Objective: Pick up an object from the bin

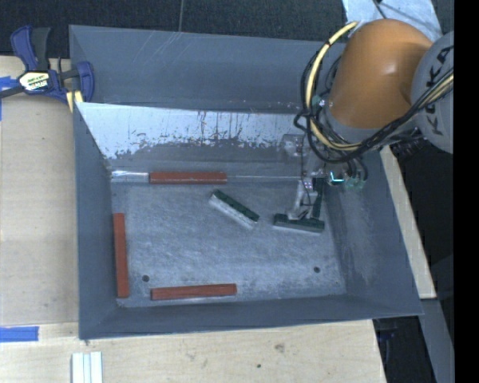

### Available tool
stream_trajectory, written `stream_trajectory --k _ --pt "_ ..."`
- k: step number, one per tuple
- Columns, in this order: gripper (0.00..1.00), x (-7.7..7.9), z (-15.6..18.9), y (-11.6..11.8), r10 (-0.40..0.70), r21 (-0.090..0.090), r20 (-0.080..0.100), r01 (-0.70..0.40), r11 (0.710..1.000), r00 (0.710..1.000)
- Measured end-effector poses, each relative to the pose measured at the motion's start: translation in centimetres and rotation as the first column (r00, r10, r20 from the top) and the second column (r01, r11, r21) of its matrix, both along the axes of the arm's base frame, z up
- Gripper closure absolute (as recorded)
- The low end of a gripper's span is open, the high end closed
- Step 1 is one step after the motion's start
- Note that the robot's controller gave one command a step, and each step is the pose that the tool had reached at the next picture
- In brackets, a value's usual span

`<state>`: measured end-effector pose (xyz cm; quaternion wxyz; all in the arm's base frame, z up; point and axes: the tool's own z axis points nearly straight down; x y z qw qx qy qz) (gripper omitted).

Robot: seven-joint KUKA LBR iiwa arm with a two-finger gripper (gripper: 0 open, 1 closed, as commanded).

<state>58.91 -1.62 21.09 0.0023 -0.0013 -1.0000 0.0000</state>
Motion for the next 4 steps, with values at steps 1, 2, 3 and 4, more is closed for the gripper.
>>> stream_trajectory --k 1,2,3,4 --pt "0.00 -1.8 -14.4 -4.7 -0.206 -0.001 0.001 0.206 0.978 0.978" --pt "0.00 -1.8 -10.9 -4.4 -0.221 0.001 0.012 0.221 0.975 0.975" --pt "0.00 -2.0 -9.9 -4.2 -0.449 0.002 0.012 0.449 0.894 0.894" --pt "0.00 -4.0 -14.2 -3.1 -0.737 -0.001 0.003 0.737 0.676 0.676"
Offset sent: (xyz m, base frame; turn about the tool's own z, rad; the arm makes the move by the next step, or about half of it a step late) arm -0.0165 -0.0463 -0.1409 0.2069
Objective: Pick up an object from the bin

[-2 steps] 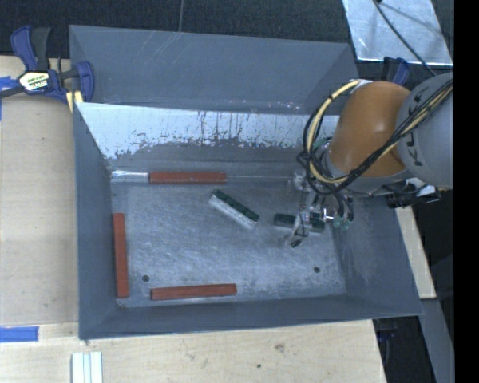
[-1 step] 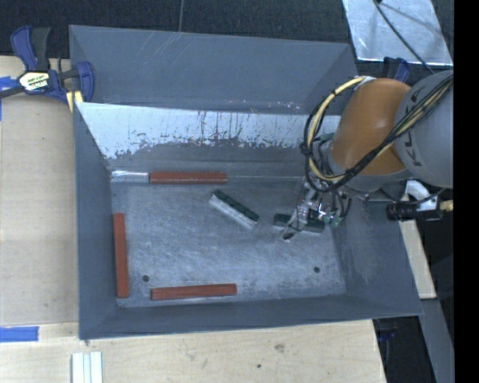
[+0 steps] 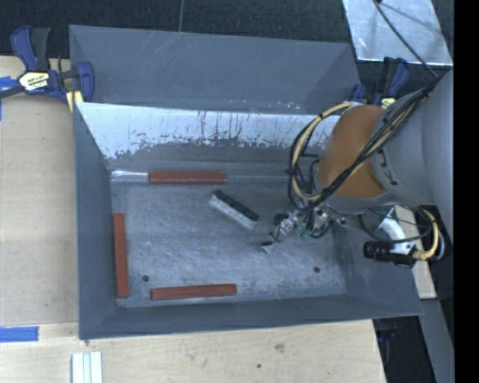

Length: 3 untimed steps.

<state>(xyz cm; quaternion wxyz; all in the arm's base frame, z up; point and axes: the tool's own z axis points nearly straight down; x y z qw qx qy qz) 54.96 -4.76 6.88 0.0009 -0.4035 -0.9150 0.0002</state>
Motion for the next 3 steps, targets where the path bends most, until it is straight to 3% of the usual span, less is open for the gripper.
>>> stream_trajectory --k 1,2,3 --pt "0.00 0.03 0.02 -0.06 0.003 -0.001 0.001 -0.003 1.000 1.000" --pt "1.00 0.16 0.17 -0.07 0.004 -0.001 0.005 -0.004 1.000 1.000" --pt "1.00 0.24 0.34 -0.10 0.007 -0.002 0.006 -0.007 1.000 1.000"
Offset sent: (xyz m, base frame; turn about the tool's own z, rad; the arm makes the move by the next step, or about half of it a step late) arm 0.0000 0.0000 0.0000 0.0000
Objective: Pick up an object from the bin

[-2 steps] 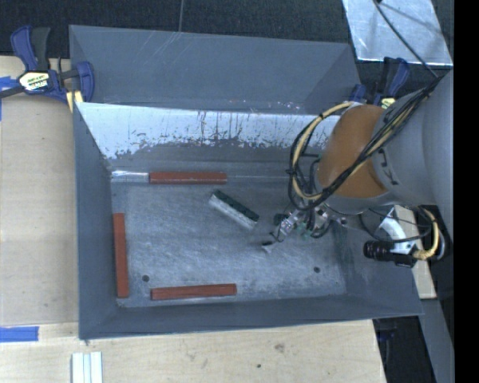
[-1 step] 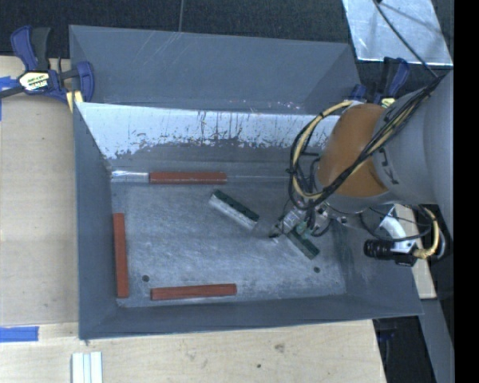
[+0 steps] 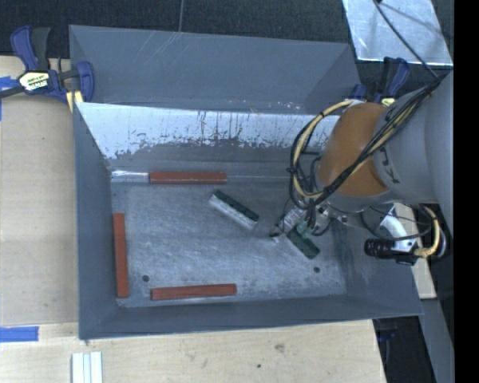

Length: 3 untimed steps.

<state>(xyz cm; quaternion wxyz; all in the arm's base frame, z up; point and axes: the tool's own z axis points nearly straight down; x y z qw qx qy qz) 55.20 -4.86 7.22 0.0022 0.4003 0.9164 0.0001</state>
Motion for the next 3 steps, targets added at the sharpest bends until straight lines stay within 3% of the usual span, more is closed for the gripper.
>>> stream_trajectory --k 1,2,3 --pt "1.00 0.1 0.1 -0.1 0.003 -0.001 0.001 -0.003 1.000 1.000" --pt "1.00 0.2 3.9 -0.1 0.006 0.000 0.002 -0.006 1.000 1.000" --pt "1.00 0.3 5.5 -0.2 0.010 0.000 0.002 -0.010 1.000 1.000"
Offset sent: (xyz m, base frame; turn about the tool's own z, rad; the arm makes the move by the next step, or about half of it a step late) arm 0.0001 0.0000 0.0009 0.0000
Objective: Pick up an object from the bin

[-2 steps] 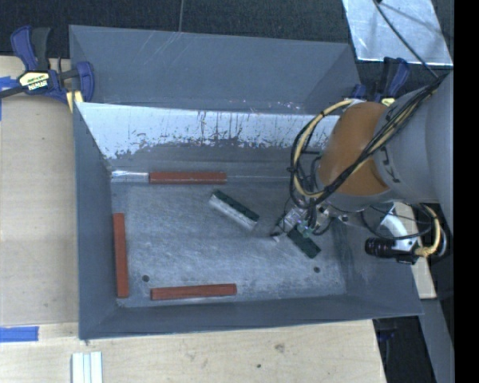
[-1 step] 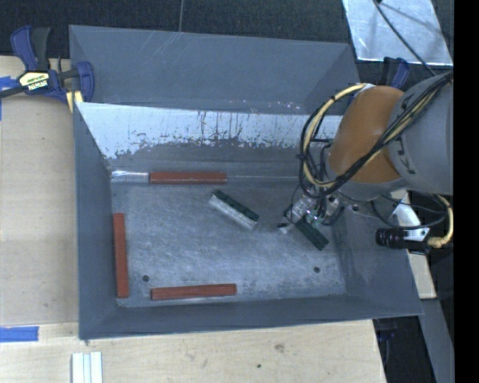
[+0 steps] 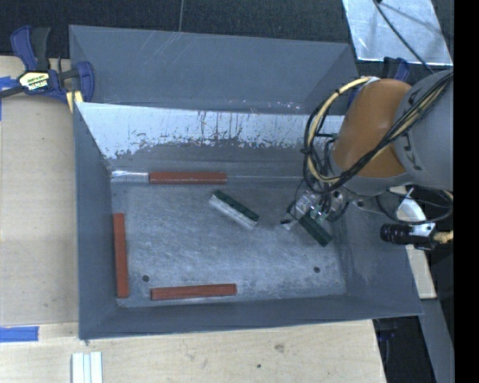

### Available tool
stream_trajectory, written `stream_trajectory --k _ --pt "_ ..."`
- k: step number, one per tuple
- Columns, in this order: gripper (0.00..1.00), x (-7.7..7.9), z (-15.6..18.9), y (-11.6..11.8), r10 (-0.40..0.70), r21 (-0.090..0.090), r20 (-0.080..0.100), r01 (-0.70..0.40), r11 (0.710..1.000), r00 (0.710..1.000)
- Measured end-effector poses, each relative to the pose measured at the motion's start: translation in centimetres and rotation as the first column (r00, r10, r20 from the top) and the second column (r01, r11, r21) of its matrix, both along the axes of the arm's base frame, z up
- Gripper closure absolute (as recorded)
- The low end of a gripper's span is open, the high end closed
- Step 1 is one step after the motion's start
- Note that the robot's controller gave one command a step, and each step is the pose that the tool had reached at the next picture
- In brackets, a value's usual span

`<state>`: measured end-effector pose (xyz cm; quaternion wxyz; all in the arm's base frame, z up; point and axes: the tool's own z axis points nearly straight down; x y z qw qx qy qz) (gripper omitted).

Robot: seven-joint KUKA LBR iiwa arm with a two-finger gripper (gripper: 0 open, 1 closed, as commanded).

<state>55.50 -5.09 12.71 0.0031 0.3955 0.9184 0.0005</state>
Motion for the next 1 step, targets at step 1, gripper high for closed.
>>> stream_trajectory --k 1 --pt "1.00 0.12 1.55 -0.08 0.004 0.000 0.001 -0.004 1.000 1.000"
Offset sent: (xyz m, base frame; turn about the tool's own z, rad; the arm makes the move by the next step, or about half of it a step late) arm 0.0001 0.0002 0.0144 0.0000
